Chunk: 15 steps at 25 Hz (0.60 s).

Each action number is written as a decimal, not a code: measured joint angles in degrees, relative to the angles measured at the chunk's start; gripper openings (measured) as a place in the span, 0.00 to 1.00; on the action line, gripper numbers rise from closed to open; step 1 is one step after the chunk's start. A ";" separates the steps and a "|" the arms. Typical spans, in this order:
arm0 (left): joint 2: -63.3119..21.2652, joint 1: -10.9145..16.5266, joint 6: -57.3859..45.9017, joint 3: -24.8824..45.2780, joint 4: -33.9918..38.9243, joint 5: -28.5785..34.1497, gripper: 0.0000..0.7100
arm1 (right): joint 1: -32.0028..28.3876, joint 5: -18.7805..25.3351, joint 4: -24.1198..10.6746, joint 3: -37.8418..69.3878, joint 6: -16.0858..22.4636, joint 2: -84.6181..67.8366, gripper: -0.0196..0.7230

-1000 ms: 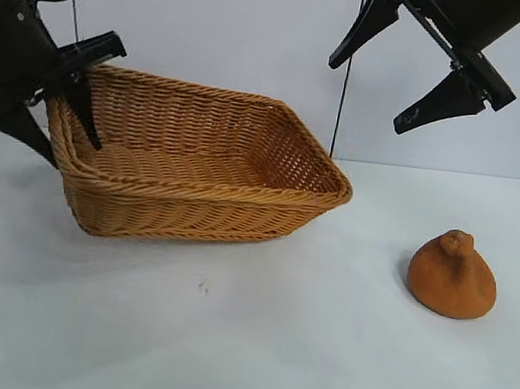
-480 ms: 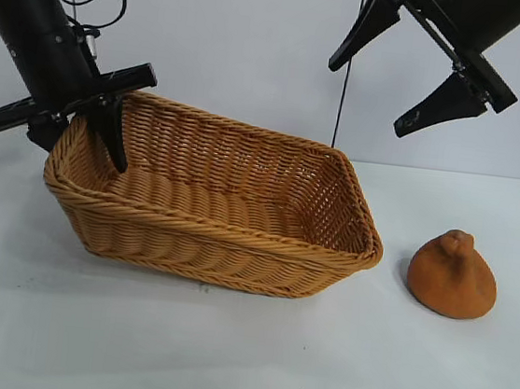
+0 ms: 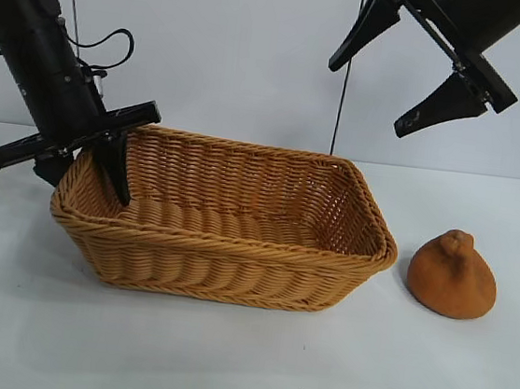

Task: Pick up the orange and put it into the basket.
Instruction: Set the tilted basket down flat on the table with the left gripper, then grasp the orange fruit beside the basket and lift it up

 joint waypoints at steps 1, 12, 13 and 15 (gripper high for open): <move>0.00 0.00 0.01 -0.07 0.00 0.32 0.95 | 0.00 0.05 0.00 0.00 0.00 0.00 0.85; -7.41 0.00 0.17 -12.90 15.41 6.63 0.98 | 0.00 0.16 0.05 0.00 0.00 0.00 0.85; -7.91 0.00 0.17 -15.02 17.91 7.07 0.98 | 0.00 0.16 0.05 0.00 0.00 0.00 0.85; -8.64 0.00 0.19 -18.23 22.12 7.26 0.98 | 0.00 0.16 0.05 0.00 0.00 0.00 0.85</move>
